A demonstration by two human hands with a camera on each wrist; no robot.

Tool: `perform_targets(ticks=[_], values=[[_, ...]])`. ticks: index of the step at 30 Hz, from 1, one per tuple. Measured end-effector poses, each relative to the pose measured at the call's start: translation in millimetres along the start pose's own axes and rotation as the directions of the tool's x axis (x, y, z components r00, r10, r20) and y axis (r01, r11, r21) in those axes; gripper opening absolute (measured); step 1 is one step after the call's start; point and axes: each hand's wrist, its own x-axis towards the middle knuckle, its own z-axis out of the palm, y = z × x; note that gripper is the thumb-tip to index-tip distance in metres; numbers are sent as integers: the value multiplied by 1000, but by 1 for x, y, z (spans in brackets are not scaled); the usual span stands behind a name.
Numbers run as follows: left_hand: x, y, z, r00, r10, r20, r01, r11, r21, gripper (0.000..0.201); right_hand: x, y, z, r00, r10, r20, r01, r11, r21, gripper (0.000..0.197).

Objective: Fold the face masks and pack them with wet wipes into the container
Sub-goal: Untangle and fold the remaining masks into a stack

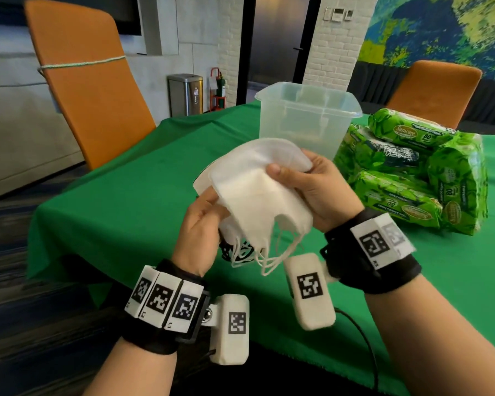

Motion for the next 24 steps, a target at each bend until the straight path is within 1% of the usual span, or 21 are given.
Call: perform_targets(ticks=[2,3,4,6,8,9,11,13,14,15,17,18,19,20,22,23,24], values=[[2,-2,-2,999,-24,-40,23,999,-27,32,-1,5,2,999,29,-24,-29,999,26,25],[3,-4,-4,999,-15,-52,15,1000,10,35,-2,4,1,999,31,-20,-30,998,59,25],[4,-5,-6,999,0,-45,3,997,72,43,-3,1,0,1000,20,-7,-19,996,91,24],[6,-11,-13,999,-9,-46,18,978,208,50,-6,-7,-3,999,-21,36,16,989,145,23],[9,-16,-16,996,-43,-82,65,958,280,55,-6,-12,-4,996,-55,72,42,985,168,24],[10,-16,-16,994,-52,-92,76,957,279,53,-5,-10,-4,995,-60,75,48,986,159,25],[12,-13,-14,994,-53,-96,72,977,199,40,1,-1,-2,998,-38,51,33,996,87,28],[10,-7,-9,982,-91,-166,106,991,85,28,7,10,0,1000,-2,5,2,1000,-17,28],[8,-4,-6,976,-106,-191,117,992,48,26,10,16,0,1000,4,-21,-5,998,-68,24],[6,-2,-4,976,-131,-172,127,991,-30,31,12,21,0,999,-1,-49,-5,993,-117,20],[4,3,1,981,-170,-88,141,952,-273,50,14,28,2,994,-32,-104,12,981,-193,17],[4,3,2,987,-153,-44,130,937,-325,62,15,29,3,990,-52,-128,24,976,-216,18],[4,1,3,991,-133,-26,119,948,-295,68,15,30,5,986,-74,-150,37,972,-233,19],[5,-3,3,993,-115,-33,104,967,-234,63,15,30,7,980,-97,-172,52,967,-249,20],[3,-6,4,995,-73,-69,64,991,-116,35,14,31,11,967,-138,-213,74,956,-282,22],[3,-8,5,996,-50,-79,43,995,-86,29,13,32,12,960,-153,-235,79,951,-298,24],[3,-10,7,997,-38,-70,33,997,-74,27,13,34,13,953,-163,-257,79,947,-311,26]])
